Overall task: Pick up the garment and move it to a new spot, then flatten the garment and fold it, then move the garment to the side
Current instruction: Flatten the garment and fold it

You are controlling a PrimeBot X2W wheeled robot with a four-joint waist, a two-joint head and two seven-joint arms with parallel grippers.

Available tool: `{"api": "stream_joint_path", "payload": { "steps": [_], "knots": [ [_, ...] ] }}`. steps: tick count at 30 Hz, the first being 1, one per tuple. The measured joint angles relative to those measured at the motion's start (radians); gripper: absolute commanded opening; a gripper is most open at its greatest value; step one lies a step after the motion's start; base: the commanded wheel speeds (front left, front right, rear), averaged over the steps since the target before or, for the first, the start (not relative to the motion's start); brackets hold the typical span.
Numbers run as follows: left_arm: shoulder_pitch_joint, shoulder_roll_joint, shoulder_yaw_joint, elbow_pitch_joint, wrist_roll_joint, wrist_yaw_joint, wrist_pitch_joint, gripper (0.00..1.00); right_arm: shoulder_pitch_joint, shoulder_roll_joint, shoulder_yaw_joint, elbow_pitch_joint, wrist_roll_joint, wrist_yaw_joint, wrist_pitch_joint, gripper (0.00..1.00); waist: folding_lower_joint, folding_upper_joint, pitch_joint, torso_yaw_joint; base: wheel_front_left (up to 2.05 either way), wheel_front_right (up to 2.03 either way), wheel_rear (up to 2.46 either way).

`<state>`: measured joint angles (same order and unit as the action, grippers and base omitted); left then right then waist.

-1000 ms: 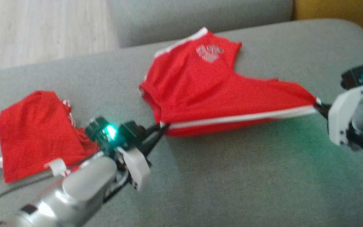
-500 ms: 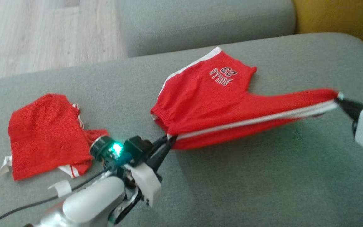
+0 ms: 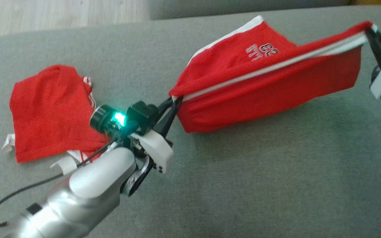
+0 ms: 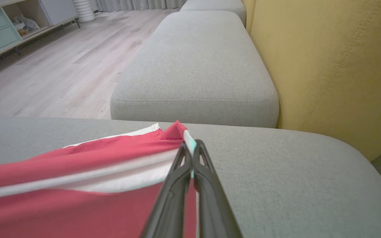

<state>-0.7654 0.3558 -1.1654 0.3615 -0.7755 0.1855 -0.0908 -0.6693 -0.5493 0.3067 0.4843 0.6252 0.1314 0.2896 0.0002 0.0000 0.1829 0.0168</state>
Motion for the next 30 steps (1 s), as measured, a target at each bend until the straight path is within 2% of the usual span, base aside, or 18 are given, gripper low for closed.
{"api": "stream_joint_path", "payload": {
  "steps": [3, 12, 26, 27, 28, 29, 30],
  "knots": [
    [-0.034, -0.014, 0.003, 0.017, 0.001, -0.001, 0.0, 0.0, -0.052, 0.032, -0.026, 0.037, -0.05, 0.0, -0.022, 0.0, 0.0, 0.0, 0.041, 0.018, 0.0, 0.0, 0.0],
    [-0.16, -0.085, 0.018, 0.109, 0.011, -0.011, 0.002, 0.0, -0.257, 0.058, -0.011, 0.186, -0.165, 0.0, -0.068, 0.0, 0.0, 0.0, 0.167, 0.085, 0.0, 0.0, 0.0],
    [-0.267, -0.192, 0.028, 0.267, 0.021, -0.045, -0.036, 0.0, -0.431, 0.065, 0.047, 0.411, -0.212, 0.0, -0.149, 0.0, -0.0001, -0.0001, 0.325, 0.17, 0.0, 0.0, 0.0],
    [-0.272, -0.197, 0.028, 0.278, 0.021, -0.045, -0.039, 0.0, -0.44, 0.066, 0.05, 0.424, -0.212, 0.0, -0.151, 0.24, -0.0001, 0.0, 0.332, 0.172, 0.0, 0.0, 0.0],
    [-0.277, -0.202, 0.03, 0.287, 0.021, -0.045, -0.042, 0.5, -0.449, 0.067, 0.052, 0.436, -0.213, 0.0, -0.16, 1.0, 0.0, 0.0, 0.338, 0.173, 0.0, 0.0, 0.0],
    [-0.279, -0.207, 0.032, 0.295, 0.021, -0.045, -0.051, 1.0, -0.458, 0.07, 0.048, 0.449, -0.211, 0.0, -0.172, 1.0, 0.0, -0.0001, 0.343, 0.174, 0.0, 0.0, 0.0],
    [-0.28, -0.212, 0.036, 0.304, 0.021, -0.044, -0.062, 1.0, -0.468, 0.075, 0.043, 0.465, -0.21, 0.0, -0.185, 1.0, 0.0, -0.0001, 0.347, 0.174, 0.0, 0.0, 0.0]
  ]
}}
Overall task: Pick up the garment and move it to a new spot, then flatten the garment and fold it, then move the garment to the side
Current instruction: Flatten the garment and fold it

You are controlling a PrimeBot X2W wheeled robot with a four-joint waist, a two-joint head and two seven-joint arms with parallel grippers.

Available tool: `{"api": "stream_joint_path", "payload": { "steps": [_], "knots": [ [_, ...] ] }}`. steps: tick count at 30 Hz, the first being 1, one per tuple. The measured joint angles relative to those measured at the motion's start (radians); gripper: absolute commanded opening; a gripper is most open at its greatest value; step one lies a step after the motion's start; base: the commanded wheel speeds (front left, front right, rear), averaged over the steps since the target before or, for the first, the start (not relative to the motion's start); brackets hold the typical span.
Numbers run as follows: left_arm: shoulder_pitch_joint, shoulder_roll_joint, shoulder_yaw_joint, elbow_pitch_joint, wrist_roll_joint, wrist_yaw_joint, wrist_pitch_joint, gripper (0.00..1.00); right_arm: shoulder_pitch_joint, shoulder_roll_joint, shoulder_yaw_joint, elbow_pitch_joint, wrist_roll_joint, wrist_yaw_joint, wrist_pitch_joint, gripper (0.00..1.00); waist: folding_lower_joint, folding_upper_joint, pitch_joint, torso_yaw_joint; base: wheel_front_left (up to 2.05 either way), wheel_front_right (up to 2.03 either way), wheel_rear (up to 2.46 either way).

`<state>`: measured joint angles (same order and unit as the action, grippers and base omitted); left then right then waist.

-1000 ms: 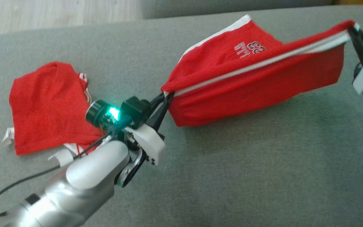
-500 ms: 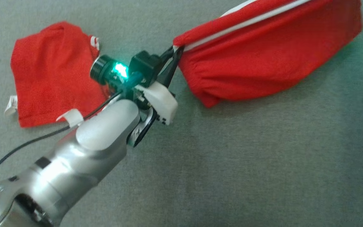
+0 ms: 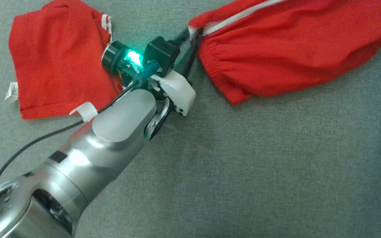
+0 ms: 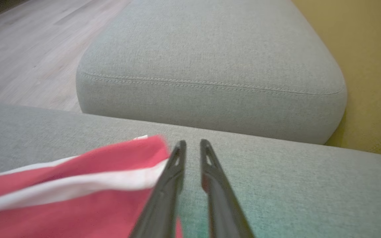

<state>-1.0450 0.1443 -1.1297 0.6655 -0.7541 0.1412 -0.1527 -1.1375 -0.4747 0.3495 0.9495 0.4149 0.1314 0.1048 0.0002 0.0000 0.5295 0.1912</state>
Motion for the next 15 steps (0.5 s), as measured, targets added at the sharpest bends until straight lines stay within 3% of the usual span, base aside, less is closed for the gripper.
{"api": "stream_joint_path", "payload": {
  "steps": [9, 15],
  "knots": [
    [-0.002, -0.002, 0.005, 0.079, 0.0, 0.001, -0.033, 1.0, -0.025, 0.009, -0.023, 0.061, 0.048, 0.0, -0.149, 1.0, -0.0002, 0.0, -0.02, -0.014, 0.0, 0.0, 0.0],
    [0.001, -0.002, 0.05, 0.091, -0.004, 0.017, -0.079, 1.0, -0.014, 0.028, -0.01, 0.039, 0.098, 0.0, -0.257, 1.0, -0.0002, 0.0, -0.079, -0.028, 0.0, 0.0, 0.0]
  ]
}}
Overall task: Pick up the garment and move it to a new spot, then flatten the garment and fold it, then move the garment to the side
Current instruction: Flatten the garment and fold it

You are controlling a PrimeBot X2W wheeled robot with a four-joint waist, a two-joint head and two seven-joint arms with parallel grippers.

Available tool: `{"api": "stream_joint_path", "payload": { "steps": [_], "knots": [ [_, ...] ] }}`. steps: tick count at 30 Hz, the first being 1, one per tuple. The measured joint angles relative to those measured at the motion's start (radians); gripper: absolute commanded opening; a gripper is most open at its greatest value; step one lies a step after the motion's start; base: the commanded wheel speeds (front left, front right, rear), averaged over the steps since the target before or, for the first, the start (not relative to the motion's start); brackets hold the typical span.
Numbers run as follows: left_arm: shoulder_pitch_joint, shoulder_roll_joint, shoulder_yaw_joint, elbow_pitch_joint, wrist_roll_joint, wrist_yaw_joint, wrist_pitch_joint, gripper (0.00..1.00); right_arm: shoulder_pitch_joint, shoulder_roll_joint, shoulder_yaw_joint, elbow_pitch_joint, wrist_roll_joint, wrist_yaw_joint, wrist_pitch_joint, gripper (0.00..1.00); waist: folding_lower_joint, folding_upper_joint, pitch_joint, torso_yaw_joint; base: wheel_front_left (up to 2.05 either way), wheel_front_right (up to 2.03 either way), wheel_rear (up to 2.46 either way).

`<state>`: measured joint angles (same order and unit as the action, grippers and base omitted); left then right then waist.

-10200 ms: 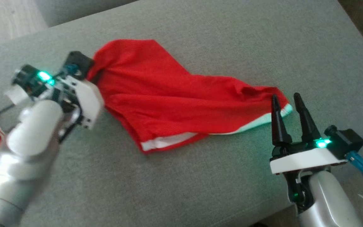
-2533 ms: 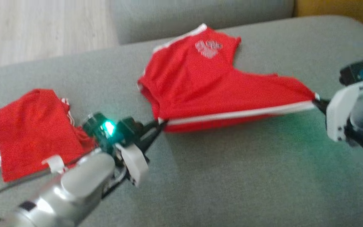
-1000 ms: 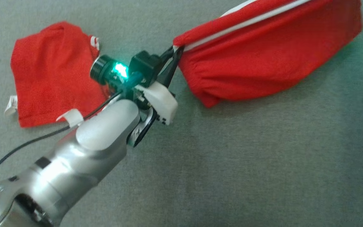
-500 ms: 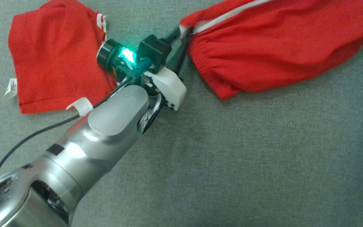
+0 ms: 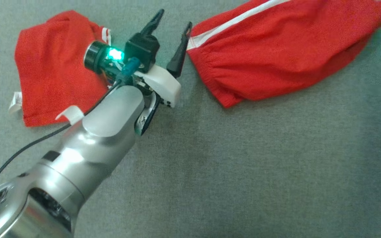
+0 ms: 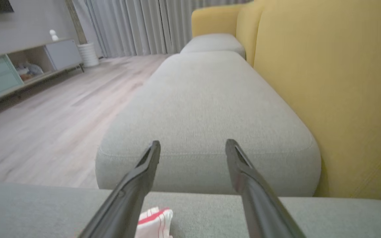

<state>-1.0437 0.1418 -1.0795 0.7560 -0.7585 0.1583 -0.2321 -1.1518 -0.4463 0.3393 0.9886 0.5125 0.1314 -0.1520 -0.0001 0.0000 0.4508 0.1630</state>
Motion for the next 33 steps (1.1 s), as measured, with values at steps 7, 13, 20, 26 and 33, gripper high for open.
{"api": "stream_joint_path", "payload": {
  "steps": [7, 13, 20, 26, 33],
  "knots": [
    [0.066, 0.017, 0.15, -0.122, 0.005, 0.052, -0.02, 1.0, 0.119, 0.01, -0.043, -0.122, 0.072, 0.0, -0.096, 1.0, -0.0001, 0.0, -0.099, -0.021, 0.0, 0.0, 0.0],
    [0.218, 0.057, 0.331, -0.304, 0.107, 0.08, -0.022, 1.0, 0.316, 0.069, -0.145, -0.357, 0.038, 0.0, -0.101, 1.0, -0.0002, 0.0, -0.181, -0.047, 0.0, 0.0, 0.0],
    [0.457, 0.059, 0.462, -0.397, 0.174, 0.077, -0.022, 1.0, 0.606, 0.22, -0.249, -0.523, -0.06, 0.0, -0.104, 1.0, -0.0003, 0.0001, -0.263, -0.078, 0.0, 0.0, 0.0],
    [0.655, 0.036, 0.543, -0.421, 0.241, 0.042, -0.022, 1.0, 0.83, 0.347, -0.311, -0.602, -0.152, 0.0, -0.104, 1.0, -0.0001, 0.0001, -0.324, -0.103, 0.0, 0.0, 0.0],
    [0.767, 0.004, 0.618, -0.424, 0.302, -0.019, -0.021, 1.0, 0.965, 0.383, -0.346, -0.63, -0.166, 0.0, -0.103, 1.0, 0.0, 0.0001, -0.336, -0.105, 0.0, 0.0, 0.0]
  ]
}}
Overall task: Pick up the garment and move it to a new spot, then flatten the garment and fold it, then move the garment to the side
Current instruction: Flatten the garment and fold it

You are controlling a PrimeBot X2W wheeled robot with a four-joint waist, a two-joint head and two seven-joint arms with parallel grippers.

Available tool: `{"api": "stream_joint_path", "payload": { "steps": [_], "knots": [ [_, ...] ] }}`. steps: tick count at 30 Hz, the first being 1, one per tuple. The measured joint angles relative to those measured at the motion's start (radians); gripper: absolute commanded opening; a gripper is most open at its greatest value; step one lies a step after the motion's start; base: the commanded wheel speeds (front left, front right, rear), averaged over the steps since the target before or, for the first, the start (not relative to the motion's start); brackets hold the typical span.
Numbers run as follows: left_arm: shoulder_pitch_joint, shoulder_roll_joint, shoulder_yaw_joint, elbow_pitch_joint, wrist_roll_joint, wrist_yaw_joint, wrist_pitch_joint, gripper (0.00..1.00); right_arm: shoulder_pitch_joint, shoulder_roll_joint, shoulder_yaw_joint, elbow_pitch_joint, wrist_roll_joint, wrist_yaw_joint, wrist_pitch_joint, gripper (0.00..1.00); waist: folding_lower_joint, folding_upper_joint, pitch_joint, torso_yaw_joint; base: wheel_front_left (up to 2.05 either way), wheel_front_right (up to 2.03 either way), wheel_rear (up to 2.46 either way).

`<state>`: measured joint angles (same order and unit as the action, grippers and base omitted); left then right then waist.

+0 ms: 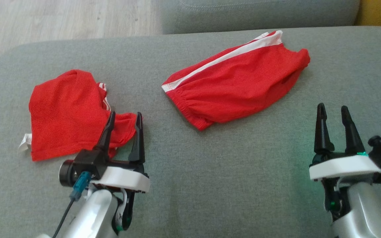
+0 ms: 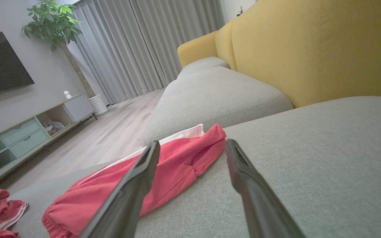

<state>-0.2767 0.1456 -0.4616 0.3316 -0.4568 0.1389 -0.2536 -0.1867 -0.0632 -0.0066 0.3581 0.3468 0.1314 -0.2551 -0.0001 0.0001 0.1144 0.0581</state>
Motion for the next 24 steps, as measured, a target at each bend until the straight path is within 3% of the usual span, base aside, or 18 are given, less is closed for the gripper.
{"api": "stream_joint_path", "payload": {
  "steps": [6, 13, 18, 24],
  "knots": [
    [-0.024, -0.029, 0.035, 0.001, 0.054, -0.042, 0.0, 1.0, -0.046, 0.008, -0.039, -0.02, -0.029, 0.0, 0.066, 1.0, 0.0001, 0.0, 0.043, 0.015, 0.0, 0.0, 0.0],
    [-0.099, -0.068, 0.042, 0.003, 0.096, -0.079, 0.0, 1.0, -0.257, -0.001, -0.137, 0.053, -0.074, 0.0, 0.234, 1.0, 0.0003, 0.0, 0.138, 0.046, 0.0, 0.0, 0.0],
    [-0.151, -0.094, 0.049, 0.007, 0.098, -0.102, 0.0, 1.0, -0.461, -0.06, -0.252, 0.219, -0.107, 0.0, 0.354, 1.0, 0.0004, 0.0, 0.221, 0.097, 0.0, 0.0, 0.0],
    [-0.175, -0.099, 0.051, 0.005, 0.107, -0.109, 0.0, 1.0, -0.58, -0.114, -0.323, 0.397, -0.196, 0.0, 0.38, 1.0, 0.0003, 0.0, 0.279, 0.156, 0.0, 0.0, 0.0]
  ]
}}
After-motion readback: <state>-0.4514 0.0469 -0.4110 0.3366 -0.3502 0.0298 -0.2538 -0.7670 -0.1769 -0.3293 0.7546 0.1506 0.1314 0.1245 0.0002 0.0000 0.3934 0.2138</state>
